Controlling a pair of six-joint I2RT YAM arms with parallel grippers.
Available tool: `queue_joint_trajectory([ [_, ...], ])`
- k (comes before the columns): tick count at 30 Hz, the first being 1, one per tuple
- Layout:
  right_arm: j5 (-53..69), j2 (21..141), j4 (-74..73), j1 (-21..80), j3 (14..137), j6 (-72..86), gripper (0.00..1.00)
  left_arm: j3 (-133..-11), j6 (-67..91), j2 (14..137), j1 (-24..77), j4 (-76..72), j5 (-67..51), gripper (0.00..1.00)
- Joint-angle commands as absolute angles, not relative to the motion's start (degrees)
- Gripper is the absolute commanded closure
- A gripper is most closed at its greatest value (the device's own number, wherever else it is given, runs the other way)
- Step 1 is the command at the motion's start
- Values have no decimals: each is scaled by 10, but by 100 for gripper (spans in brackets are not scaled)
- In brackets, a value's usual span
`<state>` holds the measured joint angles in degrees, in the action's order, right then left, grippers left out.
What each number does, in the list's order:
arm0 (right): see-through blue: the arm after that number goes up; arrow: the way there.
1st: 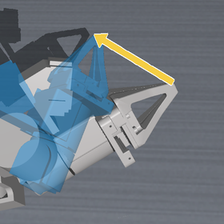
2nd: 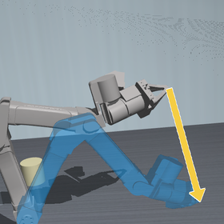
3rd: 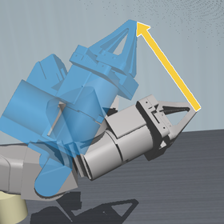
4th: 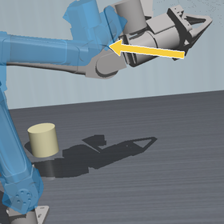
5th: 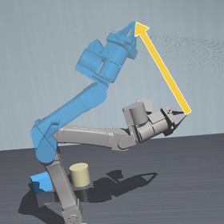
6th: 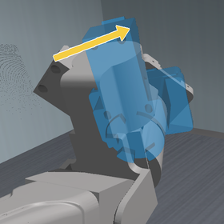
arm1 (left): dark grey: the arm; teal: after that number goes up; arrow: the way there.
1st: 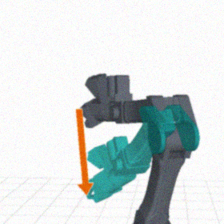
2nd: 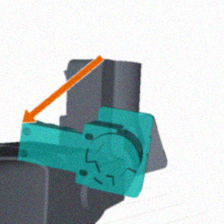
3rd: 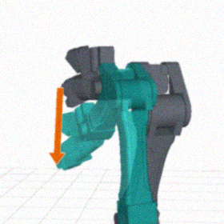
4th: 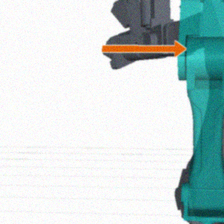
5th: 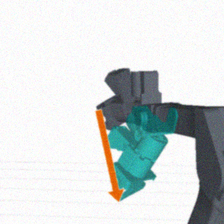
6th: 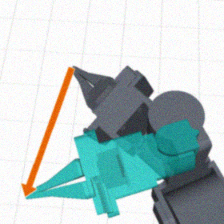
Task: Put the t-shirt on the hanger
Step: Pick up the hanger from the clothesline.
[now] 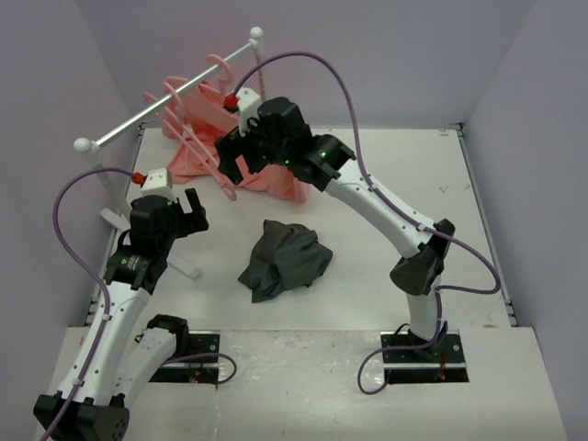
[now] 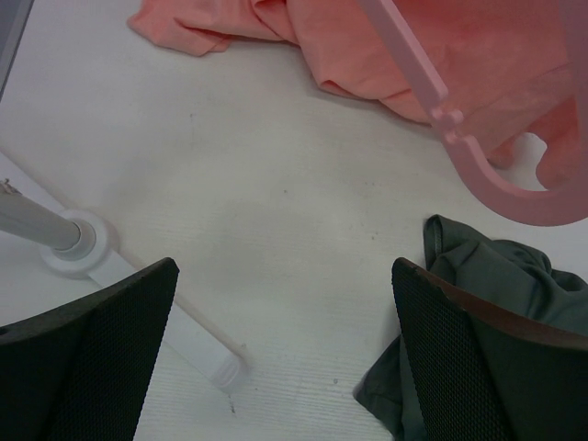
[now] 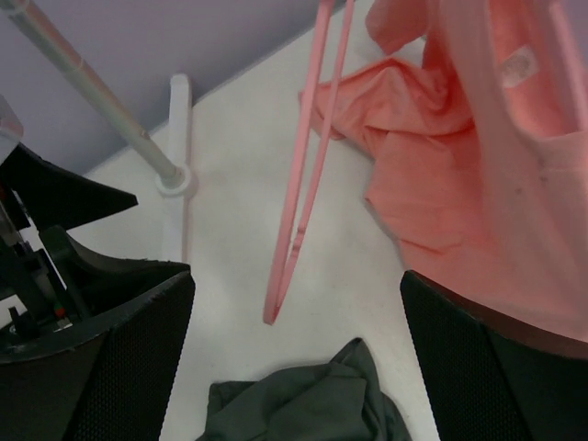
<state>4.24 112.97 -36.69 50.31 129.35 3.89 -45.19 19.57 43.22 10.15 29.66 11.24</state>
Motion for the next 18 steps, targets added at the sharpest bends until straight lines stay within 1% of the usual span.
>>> queue_joint_trajectory([
  [1,-10,1151,-351,532,1309,13,12,-450,198,432,104,276,107,0],
  [6,-17,1181,-320,544,1309,12,21,-451,198,439,104,276,101,0],
  [7,-17,1193,-320,544,1314,11,29,-452,198,439,104,276,100,0],
  [8,-19,1199,-319,544,1317,11,31,-452,198,439,104,276,99,0],
  [9,-24,1202,-314,544,1316,10,40,-451,198,439,104,276,98,0],
  [10,-28,1204,-310,544,1312,9,46,-451,198,438,104,276,98,0],
  [12,-29,1204,-298,544,1303,8,53,-450,198,436,104,275,97,0],
  [14,-26,1206,-297,544,1304,7,55,-451,198,436,104,275,94,0],
  [17,-19,1208,-296,543,1304,9,63,-450,198,436,104,275,93,0],
  [18,-17,1208,-293,543,1300,11,69,-450,198,436,104,275,91,0],
])
